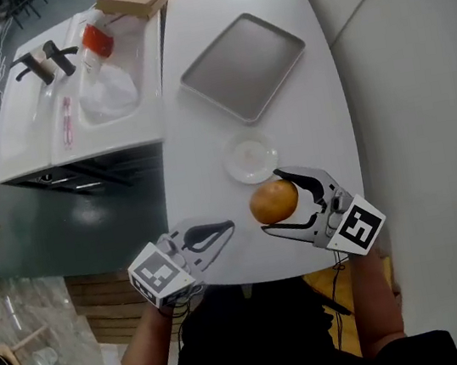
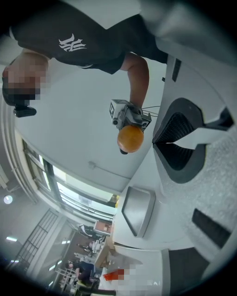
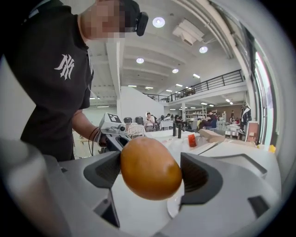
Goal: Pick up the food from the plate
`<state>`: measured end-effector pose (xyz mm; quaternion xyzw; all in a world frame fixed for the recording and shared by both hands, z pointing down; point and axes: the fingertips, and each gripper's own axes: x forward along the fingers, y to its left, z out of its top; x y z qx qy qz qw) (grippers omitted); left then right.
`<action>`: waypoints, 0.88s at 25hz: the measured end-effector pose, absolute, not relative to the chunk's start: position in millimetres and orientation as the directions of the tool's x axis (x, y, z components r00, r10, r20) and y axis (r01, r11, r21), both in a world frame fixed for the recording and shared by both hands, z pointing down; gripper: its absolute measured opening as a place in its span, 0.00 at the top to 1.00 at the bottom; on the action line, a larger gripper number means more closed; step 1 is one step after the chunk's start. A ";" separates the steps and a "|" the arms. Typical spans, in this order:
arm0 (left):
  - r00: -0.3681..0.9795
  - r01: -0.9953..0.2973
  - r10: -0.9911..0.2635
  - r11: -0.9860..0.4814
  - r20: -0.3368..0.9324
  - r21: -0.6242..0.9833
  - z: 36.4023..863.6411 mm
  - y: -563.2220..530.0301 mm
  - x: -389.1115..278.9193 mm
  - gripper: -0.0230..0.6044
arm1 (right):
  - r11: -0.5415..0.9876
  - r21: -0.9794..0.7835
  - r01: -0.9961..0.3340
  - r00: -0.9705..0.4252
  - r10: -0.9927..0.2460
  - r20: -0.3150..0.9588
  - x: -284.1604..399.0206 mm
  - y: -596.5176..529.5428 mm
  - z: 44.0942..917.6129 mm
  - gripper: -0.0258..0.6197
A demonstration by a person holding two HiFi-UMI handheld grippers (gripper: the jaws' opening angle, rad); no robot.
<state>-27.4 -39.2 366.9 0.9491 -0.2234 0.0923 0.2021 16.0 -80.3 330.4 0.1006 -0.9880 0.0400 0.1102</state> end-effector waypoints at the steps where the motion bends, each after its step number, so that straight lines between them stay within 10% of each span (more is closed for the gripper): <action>1: 0.891 -0.447 -0.378 -0.830 0.253 0.333 361.4 -31.4 -26.4 0.95 | 0.971 -0.049 -0.235 -0.954 -0.221 0.202 18.9 -71.7 323.1 0.35; 22: 0.947 -0.318 -0.303 -0.926 0.103 0.203 310.0 116.1 -25.5 0.95 | 0.905 -0.165 -0.392 -0.902 -0.414 -0.125 45.6 120.5 243.7 0.35</action>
